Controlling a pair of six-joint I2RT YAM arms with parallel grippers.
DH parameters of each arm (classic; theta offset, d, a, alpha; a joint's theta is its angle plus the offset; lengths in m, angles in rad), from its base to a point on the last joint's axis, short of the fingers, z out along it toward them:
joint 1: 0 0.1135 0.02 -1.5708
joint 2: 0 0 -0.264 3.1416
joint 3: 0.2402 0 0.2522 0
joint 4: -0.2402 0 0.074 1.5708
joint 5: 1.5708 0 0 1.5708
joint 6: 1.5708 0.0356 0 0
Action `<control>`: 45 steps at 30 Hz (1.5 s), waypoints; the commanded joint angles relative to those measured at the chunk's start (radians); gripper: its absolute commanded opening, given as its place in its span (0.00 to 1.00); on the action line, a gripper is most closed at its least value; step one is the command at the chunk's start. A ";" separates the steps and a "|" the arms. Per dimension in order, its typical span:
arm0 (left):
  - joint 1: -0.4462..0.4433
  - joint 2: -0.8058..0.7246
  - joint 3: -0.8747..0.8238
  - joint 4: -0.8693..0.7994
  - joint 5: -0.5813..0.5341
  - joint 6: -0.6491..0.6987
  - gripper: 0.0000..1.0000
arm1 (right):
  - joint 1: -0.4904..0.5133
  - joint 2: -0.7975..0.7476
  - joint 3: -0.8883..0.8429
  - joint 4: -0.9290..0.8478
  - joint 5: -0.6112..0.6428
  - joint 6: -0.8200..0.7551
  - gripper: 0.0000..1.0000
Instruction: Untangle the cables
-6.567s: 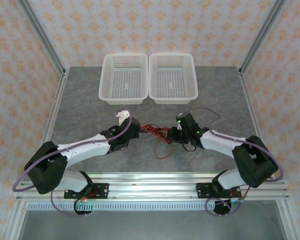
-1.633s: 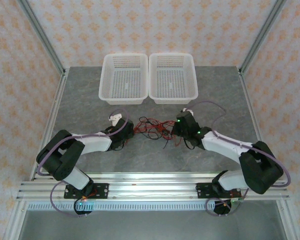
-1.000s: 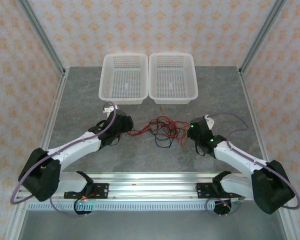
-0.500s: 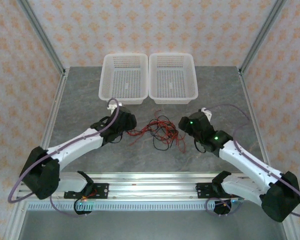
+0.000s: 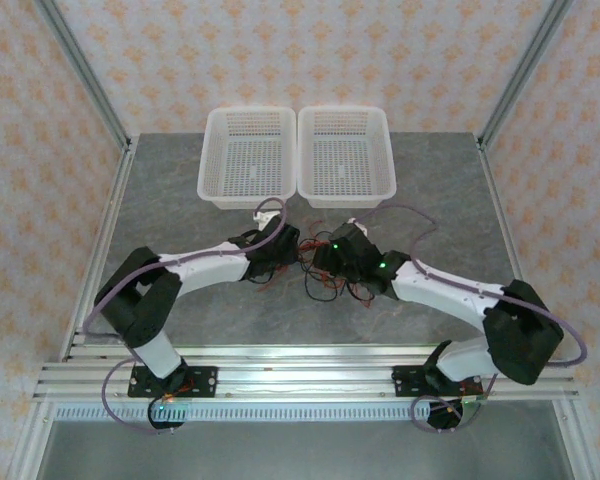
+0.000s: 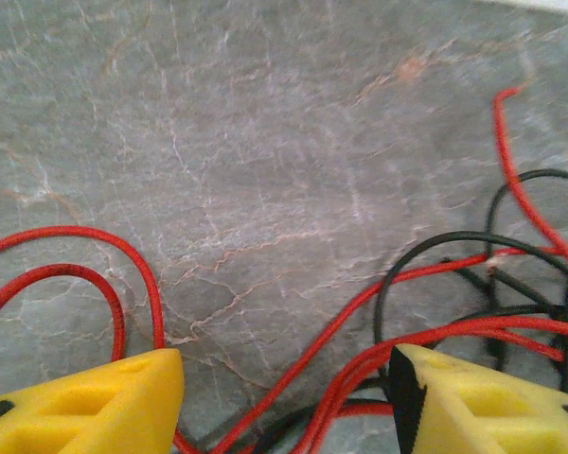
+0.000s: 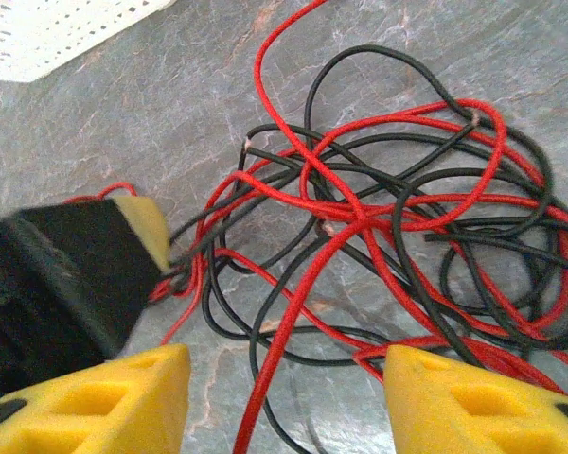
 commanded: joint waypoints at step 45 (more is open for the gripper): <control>0.089 -0.308 -0.265 -0.185 -0.287 -0.091 0.62 | -0.239 -0.147 -0.161 -0.250 0.417 0.040 0.39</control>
